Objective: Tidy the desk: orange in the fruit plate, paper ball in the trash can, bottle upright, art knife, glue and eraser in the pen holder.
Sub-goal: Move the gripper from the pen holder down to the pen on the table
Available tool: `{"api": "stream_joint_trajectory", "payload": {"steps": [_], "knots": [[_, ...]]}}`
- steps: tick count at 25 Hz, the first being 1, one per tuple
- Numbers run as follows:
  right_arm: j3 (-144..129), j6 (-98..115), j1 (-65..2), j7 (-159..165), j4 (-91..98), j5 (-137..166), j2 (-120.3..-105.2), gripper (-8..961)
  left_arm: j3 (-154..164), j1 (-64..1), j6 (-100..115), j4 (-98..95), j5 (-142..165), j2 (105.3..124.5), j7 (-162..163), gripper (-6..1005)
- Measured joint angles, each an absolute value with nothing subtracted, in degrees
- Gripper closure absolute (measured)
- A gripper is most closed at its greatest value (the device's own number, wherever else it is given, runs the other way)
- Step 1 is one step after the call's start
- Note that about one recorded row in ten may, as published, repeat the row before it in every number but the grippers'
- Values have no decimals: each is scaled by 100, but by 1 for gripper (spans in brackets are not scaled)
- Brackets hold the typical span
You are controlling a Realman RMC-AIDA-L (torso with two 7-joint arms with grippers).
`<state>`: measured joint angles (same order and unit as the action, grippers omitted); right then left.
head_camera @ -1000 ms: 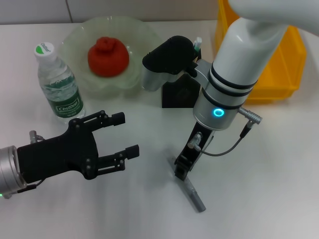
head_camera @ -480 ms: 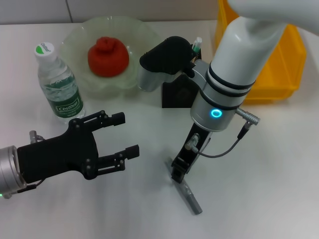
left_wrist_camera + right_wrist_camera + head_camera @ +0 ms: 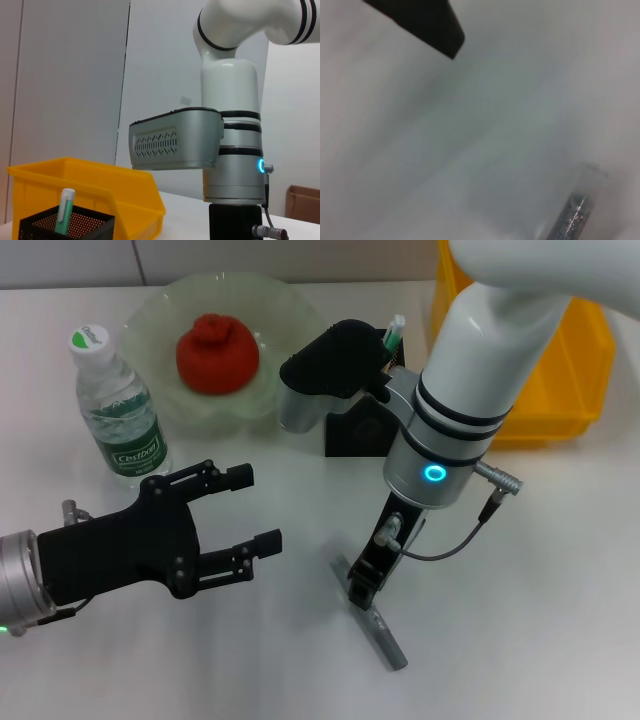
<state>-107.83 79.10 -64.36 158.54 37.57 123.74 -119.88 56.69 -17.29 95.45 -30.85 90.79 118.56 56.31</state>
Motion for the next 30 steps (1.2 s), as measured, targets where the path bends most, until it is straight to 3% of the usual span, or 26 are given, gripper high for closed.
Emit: {"api": "stream_joint_trajectory", "payload": {"steps": [30], "knots": [[-10743,7840,-6458,15942,3864,12355,-11989,695,5669,-1766,9545,-2988,9079,11856,5580,214]]}}
